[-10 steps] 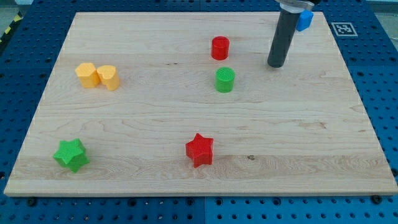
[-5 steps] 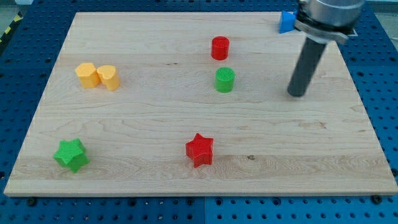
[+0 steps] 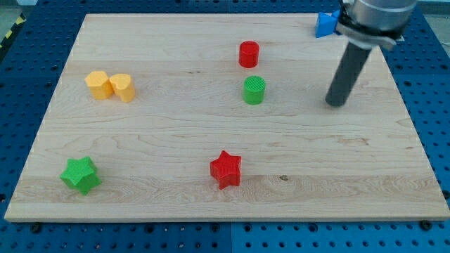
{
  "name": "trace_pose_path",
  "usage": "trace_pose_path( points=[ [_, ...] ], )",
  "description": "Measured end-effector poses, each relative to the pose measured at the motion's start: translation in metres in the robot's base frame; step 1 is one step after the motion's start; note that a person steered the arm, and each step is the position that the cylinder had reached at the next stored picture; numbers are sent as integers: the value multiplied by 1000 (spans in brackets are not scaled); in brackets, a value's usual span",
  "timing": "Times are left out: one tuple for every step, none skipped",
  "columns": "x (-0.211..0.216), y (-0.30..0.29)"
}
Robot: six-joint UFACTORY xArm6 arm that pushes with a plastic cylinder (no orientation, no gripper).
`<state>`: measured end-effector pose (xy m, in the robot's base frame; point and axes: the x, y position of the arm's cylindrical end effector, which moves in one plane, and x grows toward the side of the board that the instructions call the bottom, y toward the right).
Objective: Push the red circle to the left side of the board
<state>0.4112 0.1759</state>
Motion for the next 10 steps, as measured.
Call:
trace_pose_path(
  points=[
    [-50,-58],
    [-91,-141],
    [-124,-206],
    [-143,-258],
    [-145,-297],
    [-145,-310],
    [-144,-291],
    [-148,-260],
    [-166,-272],
    [-174,-301]
  ],
)
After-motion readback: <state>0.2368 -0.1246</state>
